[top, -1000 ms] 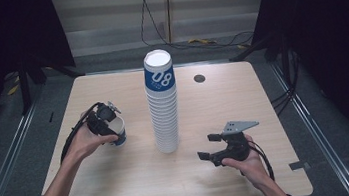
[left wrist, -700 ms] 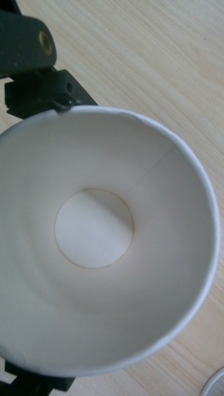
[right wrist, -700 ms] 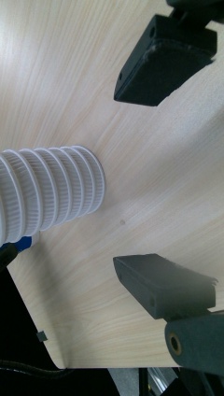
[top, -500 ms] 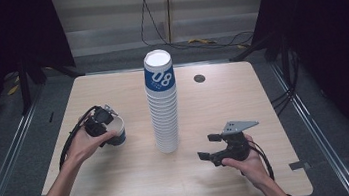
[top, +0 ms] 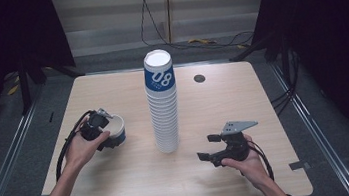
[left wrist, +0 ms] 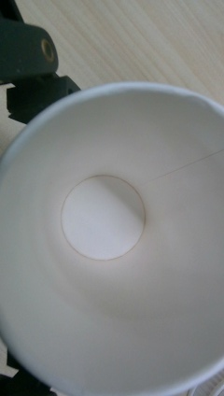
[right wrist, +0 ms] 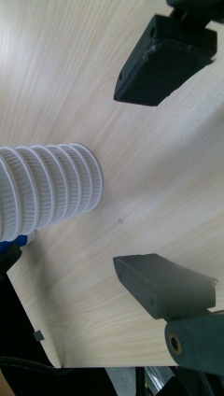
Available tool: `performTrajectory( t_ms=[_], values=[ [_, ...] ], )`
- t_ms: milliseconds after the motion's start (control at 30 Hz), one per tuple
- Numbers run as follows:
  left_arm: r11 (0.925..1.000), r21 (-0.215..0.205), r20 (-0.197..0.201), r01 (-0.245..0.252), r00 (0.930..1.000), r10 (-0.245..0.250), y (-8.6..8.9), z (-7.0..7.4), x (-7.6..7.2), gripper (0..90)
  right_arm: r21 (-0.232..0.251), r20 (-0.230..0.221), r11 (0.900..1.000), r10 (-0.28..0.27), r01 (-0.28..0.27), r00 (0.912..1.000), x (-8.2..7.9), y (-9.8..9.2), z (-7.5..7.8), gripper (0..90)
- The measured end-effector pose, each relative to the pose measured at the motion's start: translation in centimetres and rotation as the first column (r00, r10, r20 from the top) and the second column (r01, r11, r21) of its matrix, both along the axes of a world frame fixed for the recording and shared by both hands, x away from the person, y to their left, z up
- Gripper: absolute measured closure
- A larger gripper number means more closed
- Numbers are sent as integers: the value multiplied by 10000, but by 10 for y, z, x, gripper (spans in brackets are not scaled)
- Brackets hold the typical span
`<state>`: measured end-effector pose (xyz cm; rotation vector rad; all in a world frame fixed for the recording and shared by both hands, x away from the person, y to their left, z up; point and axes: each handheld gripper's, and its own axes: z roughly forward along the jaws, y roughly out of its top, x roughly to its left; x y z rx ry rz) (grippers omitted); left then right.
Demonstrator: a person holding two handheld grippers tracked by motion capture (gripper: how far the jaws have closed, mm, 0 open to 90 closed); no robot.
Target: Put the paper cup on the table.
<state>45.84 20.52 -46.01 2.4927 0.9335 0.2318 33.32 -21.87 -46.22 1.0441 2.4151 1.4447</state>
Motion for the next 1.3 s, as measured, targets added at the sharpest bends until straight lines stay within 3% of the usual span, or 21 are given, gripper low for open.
performTrajectory(
  t_ms=[233,433,600,667,833,933,967,1100,1233,1300],
  values=[
    [9978,-588,56,-312,9995,316,6,-2,-10,187,10,-61,10000,4,-4,10000,0,0,0,171],
    [9951,-804,-78,-577,9983,573,12,-6,-23,185,43,-82,10000,-10,11,10000,0,0,0,170],
    [9866,-1346,122,-926,9954,951,21,-5,-29,184,7,-116,10000,24,-24,9999,0,1,0,170],
    [9890,-1201,20,-859,9962,868,23,-5,-31,182,25,-99,10000,4,-4,10000,0,0,0,170],
    [9836,-1460,167,-1061,9938,1097,25,-5,-45,182,71,-197,10000,-35,36,9998,1,0,-1,167],
    [9825,-1553,329,-1031,9935,1094,26,-6,-50,182,65,-164,10000,-36,37,9999,1,0,-1,167],
    [9791,-1754,415,-1030,9928,1119,26,-7,-56,182,65,-161,9999,-77,78,9998,1,0,-1,166],
    [9807,-1783,715,-799,9930,939,25,-7,-65,182,61,-104,9999,-133,134,9999,1,0,-1,167],
    [9681,-2372,1066,-803,9884,1081,24,-5,-78,181,85,-55,9999,-129,130,9999,0,0,-1,168],
    [9664,-2488,1192,-642,9882,963,23,-6,-83,181,118,-15,9998,-182,183,9998,0,0,-1,168]
  ],
)
